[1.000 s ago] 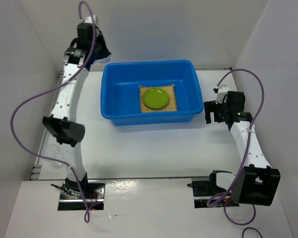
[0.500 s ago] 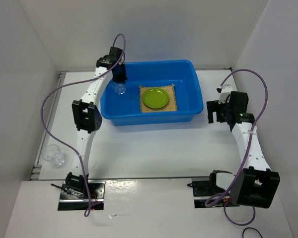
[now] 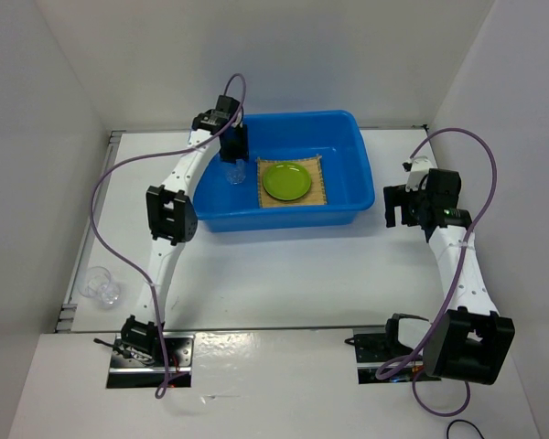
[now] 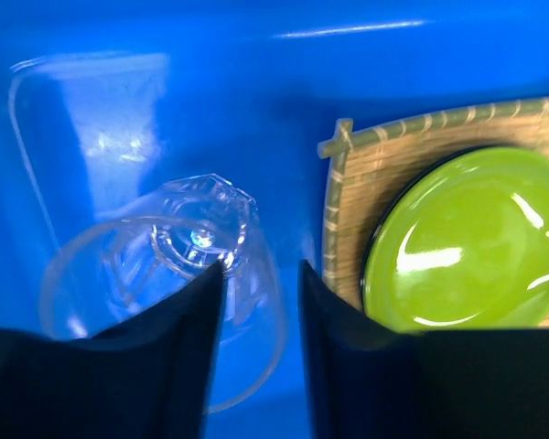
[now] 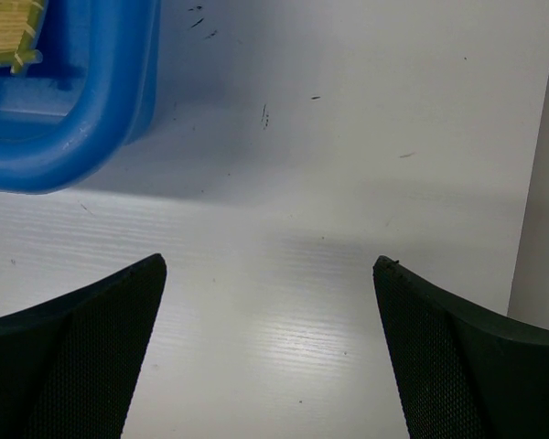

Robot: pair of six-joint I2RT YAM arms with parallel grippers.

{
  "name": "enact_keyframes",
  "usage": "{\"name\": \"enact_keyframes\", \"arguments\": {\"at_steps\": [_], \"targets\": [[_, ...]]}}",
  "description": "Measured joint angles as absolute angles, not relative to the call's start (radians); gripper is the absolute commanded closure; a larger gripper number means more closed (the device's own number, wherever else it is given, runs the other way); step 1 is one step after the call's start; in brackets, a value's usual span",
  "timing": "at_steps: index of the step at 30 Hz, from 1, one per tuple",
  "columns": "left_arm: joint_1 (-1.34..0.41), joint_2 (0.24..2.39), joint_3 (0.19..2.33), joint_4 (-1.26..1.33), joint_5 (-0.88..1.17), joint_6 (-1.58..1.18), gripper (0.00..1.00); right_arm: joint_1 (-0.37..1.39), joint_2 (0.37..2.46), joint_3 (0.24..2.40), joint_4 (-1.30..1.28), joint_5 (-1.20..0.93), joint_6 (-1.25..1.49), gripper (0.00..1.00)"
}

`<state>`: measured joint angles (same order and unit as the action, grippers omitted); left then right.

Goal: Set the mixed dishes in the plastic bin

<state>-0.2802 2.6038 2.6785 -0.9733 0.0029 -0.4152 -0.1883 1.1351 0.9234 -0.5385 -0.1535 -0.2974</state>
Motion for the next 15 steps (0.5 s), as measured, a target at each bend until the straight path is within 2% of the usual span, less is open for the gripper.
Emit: {"name": "enact_keyframes", "arguments": {"at_steps": [3,5,6,8,10,13,15], "targets": [[-0.281,2.600,2.684,-0.981,-0.017,-0.412,0.26,-0.189,1.135,0.923,-0.539,-0.154,-0.297,0.02],[-0.285,2.587,2.689,-0.998,-0.072,-0.401,0.19,-0.189,1.135,0.923,-0.538,-0.154,-0.297,0.02],[-0.290,2.574,2.689,-1.010,-0.119,-0.395,0.19,-0.189,1.135,0.923,-0.538,-0.154,-0.297,0.02],[-0.300,2.527,2.689,-1.033,-0.213,-0.388,0.07,-0.189,1.136,0.923,-0.539,-0.154,-0.297,0.02],[-0.313,2.455,2.687,-1.065,-0.319,-0.400,0.00,-0.189,1.136,0.923,-0.539,-0.154,-0.297,0.02],[-0.329,2.283,2.626,-1.115,-0.475,-0.460,0.00,-0.189,1.136,0.923,-0.538,-0.154,-0.297,0.02],[-0.336,2.108,2.493,-1.129,-0.594,-0.543,0.00,-0.189,1.136,0.923,-0.539,-0.154,-0.299,0.02]]}}
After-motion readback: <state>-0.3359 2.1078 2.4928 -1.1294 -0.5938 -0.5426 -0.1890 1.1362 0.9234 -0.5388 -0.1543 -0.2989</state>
